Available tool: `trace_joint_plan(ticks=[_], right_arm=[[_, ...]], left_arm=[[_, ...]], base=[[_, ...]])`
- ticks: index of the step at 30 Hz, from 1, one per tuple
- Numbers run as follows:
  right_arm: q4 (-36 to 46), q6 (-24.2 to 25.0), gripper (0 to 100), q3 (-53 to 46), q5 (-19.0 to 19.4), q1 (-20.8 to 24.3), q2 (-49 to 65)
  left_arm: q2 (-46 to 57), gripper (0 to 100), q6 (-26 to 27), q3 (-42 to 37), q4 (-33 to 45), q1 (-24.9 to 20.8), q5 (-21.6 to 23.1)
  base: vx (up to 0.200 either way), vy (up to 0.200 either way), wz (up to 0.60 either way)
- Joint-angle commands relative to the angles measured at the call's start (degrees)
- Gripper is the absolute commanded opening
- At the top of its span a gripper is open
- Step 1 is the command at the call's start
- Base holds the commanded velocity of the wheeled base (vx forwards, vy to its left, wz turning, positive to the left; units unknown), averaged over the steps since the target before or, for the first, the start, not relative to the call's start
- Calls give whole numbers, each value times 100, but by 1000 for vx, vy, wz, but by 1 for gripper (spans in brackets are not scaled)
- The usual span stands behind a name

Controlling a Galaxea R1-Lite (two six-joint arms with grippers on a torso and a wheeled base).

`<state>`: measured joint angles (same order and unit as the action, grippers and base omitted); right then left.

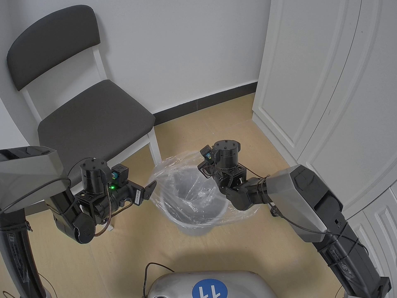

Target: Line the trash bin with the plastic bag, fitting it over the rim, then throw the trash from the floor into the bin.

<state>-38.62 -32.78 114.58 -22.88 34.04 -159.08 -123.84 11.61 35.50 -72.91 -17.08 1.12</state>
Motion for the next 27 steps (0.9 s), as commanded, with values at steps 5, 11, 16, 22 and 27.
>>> trace_joint_plan(ticks=[5, 11, 16, 22, 27], right_arm=[[-40, 52, 100, 1, 21, 15, 114], [21, 360, 100, -1482, 108, 59, 1203], [171, 1151, 100, -3020, 399, 174, 2188], [1208, 2540, 100, -3442, 768, 174, 2706], [1726, 3603, 100, -3513, 1128, 94, 3005]], left_arm=[[-17, 100, 0, -25, -13, -76, 2], [-202, 100, -9, 45, -30, -261, -7], [-456, 100, -18, 326, -65, -507, -525], [-984, 100, -44, 704, -285, -762, -1079], [-1054, 100, -44, 739, -276, -902, -1202]], base=[[0, 0, 0], [0, 0, 0], [0, 0, 0], [0, 0, 0], [0, 0, 0]])
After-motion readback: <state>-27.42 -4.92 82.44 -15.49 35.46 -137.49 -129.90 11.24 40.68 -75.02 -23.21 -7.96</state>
